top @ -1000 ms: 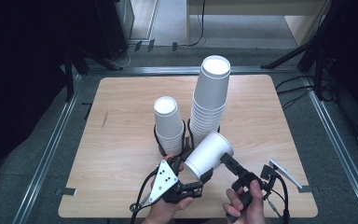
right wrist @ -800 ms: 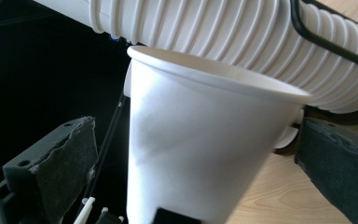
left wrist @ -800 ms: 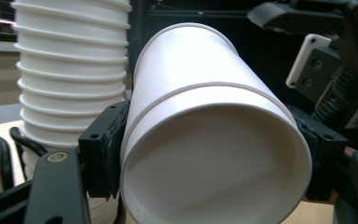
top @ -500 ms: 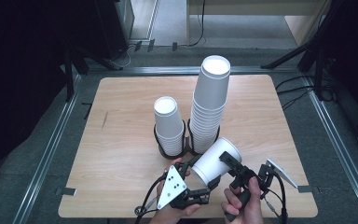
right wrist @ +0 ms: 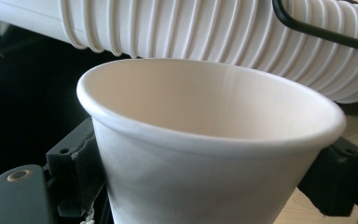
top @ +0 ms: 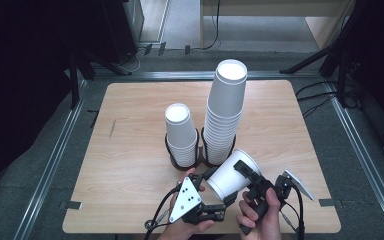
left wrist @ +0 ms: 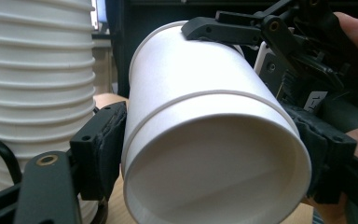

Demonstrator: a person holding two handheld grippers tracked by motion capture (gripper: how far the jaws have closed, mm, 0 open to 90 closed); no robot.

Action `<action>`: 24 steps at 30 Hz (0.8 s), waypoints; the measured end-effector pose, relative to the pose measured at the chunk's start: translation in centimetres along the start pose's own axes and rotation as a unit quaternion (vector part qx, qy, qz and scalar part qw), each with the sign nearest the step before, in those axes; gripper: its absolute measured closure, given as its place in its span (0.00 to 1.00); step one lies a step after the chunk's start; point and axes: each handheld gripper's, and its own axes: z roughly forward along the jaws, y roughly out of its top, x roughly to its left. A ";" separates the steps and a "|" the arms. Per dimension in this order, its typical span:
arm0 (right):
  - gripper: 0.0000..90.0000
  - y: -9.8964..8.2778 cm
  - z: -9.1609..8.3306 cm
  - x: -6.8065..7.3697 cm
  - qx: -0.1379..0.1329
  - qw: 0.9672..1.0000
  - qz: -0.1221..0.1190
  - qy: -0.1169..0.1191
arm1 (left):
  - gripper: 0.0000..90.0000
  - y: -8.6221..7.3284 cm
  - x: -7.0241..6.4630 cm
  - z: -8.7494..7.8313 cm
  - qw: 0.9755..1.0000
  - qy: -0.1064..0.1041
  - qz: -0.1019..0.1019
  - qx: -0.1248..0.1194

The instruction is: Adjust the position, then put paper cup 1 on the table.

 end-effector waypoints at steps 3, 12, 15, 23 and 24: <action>0.16 0.4 -0.3 0.1 -0.025 0.999 -0.024 0.010 | 0.09 0.1 0.3 -0.1 1.000 0.004 -0.013 0.012; 0.16 3.2 -2.1 1.2 -0.110 0.981 -0.157 -0.009 | 0.06 0.3 1.9 -1.2 0.999 0.019 -0.021 0.019; 0.16 4.0 -2.7 1.5 -0.134 0.969 -0.208 -0.025 | 0.06 0.4 2.5 -1.7 0.999 0.028 -0.027 0.019; 0.16 5.2 -3.4 2.0 -0.168 0.924 -0.328 -0.104 | 0.06 0.6 3.8 -3.5 0.998 0.045 -0.048 0.022; 0.16 5.2 -3.4 2.2 -0.168 0.918 -0.343 -0.111 | 0.06 0.5 4.0 -3.8 0.997 0.049 -0.046 0.025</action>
